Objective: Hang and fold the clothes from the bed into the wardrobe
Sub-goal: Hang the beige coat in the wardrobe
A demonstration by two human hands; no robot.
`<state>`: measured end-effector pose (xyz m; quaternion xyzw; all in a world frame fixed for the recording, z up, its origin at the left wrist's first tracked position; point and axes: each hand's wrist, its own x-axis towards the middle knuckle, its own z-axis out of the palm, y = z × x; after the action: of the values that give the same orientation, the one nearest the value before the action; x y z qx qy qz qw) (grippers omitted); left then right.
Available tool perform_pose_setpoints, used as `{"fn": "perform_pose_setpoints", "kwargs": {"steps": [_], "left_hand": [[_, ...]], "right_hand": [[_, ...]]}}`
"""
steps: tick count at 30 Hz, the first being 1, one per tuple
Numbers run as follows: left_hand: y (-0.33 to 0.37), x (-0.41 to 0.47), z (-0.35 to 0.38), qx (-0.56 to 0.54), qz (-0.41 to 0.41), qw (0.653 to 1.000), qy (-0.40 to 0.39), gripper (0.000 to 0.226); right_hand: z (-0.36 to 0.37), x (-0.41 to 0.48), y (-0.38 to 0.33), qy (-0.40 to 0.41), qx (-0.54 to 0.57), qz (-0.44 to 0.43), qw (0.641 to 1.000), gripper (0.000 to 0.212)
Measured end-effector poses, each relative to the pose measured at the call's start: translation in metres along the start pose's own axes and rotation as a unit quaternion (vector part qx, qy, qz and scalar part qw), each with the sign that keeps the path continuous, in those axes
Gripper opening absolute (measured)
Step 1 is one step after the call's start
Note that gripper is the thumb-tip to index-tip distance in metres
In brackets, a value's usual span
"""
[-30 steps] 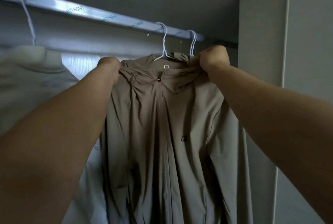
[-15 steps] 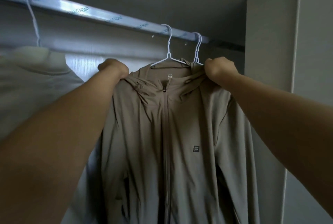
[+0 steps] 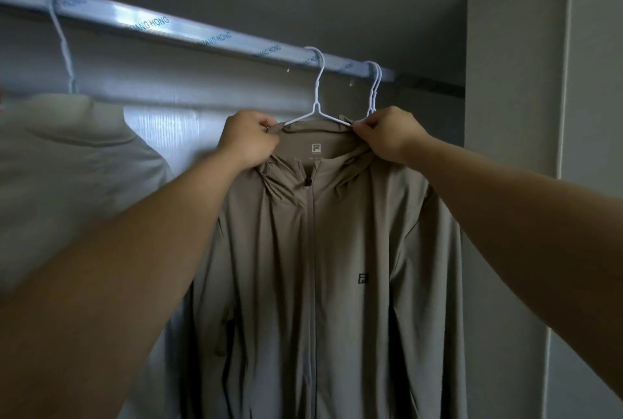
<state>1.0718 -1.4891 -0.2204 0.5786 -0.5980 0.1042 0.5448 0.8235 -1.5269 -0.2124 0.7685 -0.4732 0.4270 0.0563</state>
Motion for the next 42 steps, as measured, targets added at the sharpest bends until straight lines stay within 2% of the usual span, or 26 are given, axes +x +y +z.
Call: {"fn": "perform_pose_setpoints", "kwargs": {"steps": [2, 5, 8, 9, 13, 15, 18, 21, 24, 27, 30, 32, 36, 39, 42], "left_hand": [[0.0, 0.001, -0.003, -0.016, -0.018, 0.999, 0.029, 0.018], [0.002, 0.001, -0.005, -0.017, -0.023, 0.999, 0.042, 0.02], [0.007, 0.0, -0.002, 0.0, -0.024, 0.997, 0.072, 0.022], [0.007, -0.001, -0.001, 0.004, -0.032, 0.996, 0.087, 0.022], [0.008, -0.002, 0.002, 0.045, -0.072, 0.985, 0.148, 0.024], [0.01, 0.001, 0.004, 0.079, -0.093, 0.979, 0.165, 0.029], [0.011, 0.005, 0.009, 0.098, -0.115, 0.976, 0.154, 0.027], [0.01, 0.006, 0.011, 0.097, -0.122, 0.979, 0.134, 0.028], [0.01, 0.006, 0.008, 0.063, -0.121, 0.985, 0.106, 0.027], [0.004, 0.003, 0.006, 0.071, -0.125, 0.988, 0.063, 0.045], [-0.01, -0.005, 0.008, 0.187, -0.126, 0.974, 0.032, 0.068], [-0.015, -0.008, 0.012, 0.239, -0.111, 0.965, 0.012, 0.079], [-0.006, -0.01, 0.022, 0.289, -0.082, 0.953, 0.032, 0.079], [-0.001, -0.015, 0.028, 0.293, -0.043, 0.953, 0.069, 0.071], [-0.009, -0.017, 0.021, 0.283, -0.013, 0.956, 0.076, 0.075]], "right_hand": [[-0.001, 0.003, 0.001, 0.006, 0.021, 0.018, 1.0, 0.038], [-0.004, 0.013, 0.002, 0.045, 0.045, 0.096, 0.993, 0.032], [-0.005, 0.018, -0.008, 0.071, 0.001, 0.147, 0.987, 0.018], [-0.004, 0.018, -0.012, 0.068, -0.015, 0.149, 0.986, 0.022], [0.001, 0.021, -0.018, -0.029, -0.027, 0.103, 0.994, 0.052], [-0.001, 0.019, -0.014, -0.041, -0.019, 0.074, 0.996, 0.061], [-0.007, 0.014, -0.003, 0.005, 0.026, 0.028, 0.999, 0.052], [-0.009, 0.007, 0.006, 0.011, 0.055, 0.008, 0.998, 0.038], [-0.011, 0.003, 0.012, 0.031, 0.056, 0.005, 0.998, 0.041], [-0.013, -0.005, 0.02, 0.058, 0.031, 0.014, 0.998, 0.043], [-0.009, -0.017, 0.028, 0.012, -0.02, 0.019, 1.0, 0.051], [-0.002, -0.025, 0.03, -0.018, -0.049, -0.004, 0.999, 0.049], [0.006, -0.029, 0.022, -0.016, -0.052, -0.05, 0.997, 0.033], [0.006, -0.03, 0.021, -0.019, -0.046, -0.061, 0.997, 0.037], [0.002, -0.036, 0.024, -0.022, -0.064, -0.09, 0.994, 0.039]]}}
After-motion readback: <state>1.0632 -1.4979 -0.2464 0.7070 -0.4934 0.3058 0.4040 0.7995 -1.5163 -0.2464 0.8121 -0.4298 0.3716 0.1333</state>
